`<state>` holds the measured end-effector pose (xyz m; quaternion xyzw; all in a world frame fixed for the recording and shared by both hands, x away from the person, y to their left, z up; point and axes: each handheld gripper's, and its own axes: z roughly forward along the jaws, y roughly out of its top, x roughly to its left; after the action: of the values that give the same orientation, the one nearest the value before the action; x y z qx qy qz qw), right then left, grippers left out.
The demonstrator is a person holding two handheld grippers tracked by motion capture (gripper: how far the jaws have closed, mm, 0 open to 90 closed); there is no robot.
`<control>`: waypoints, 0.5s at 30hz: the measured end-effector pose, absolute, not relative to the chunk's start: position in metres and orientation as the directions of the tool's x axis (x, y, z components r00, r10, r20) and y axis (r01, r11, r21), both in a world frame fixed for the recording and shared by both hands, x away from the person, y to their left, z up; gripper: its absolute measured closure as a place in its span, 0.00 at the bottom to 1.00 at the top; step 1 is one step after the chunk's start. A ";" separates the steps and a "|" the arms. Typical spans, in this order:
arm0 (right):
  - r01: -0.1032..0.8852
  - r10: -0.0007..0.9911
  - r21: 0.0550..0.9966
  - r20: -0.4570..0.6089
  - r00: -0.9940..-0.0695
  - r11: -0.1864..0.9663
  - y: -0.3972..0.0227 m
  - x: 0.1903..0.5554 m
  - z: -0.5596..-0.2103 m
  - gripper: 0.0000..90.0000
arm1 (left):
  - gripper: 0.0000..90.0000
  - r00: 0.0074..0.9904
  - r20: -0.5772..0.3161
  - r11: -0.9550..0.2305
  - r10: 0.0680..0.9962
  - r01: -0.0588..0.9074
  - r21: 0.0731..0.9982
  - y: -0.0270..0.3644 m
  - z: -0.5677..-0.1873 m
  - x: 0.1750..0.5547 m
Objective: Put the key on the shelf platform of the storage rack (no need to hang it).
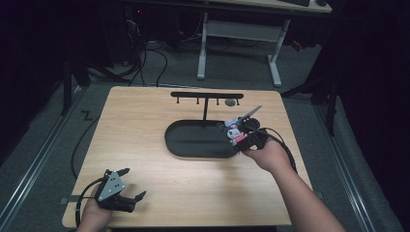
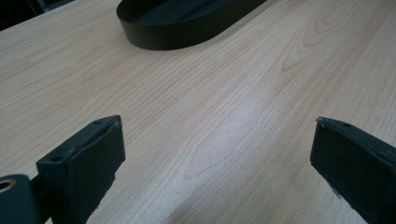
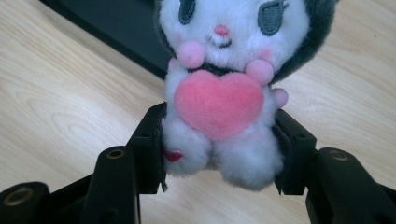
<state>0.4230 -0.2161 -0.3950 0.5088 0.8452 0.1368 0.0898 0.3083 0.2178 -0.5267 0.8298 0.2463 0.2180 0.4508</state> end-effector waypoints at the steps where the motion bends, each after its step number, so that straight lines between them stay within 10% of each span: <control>1: 0.833 0.883 0.326 -0.011 -0.470 0.447 -0.213 0.425 -0.395 0.52 | 0.04 0.784 0.137 -0.469 0.605 0.211 0.858 0.217 -0.526 0.310; 15: 0.818 0.862 0.319 0.005 -0.506 0.479 -0.182 0.447 -0.416 0.52 | 0.07 0.797 0.152 -0.486 0.585 0.194 0.852 0.206 -0.527 0.318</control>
<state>0.4470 -0.1822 -0.4164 0.4906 0.8563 0.1414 0.0782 0.3177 0.2059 -0.5266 0.8343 0.2333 0.2171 0.4499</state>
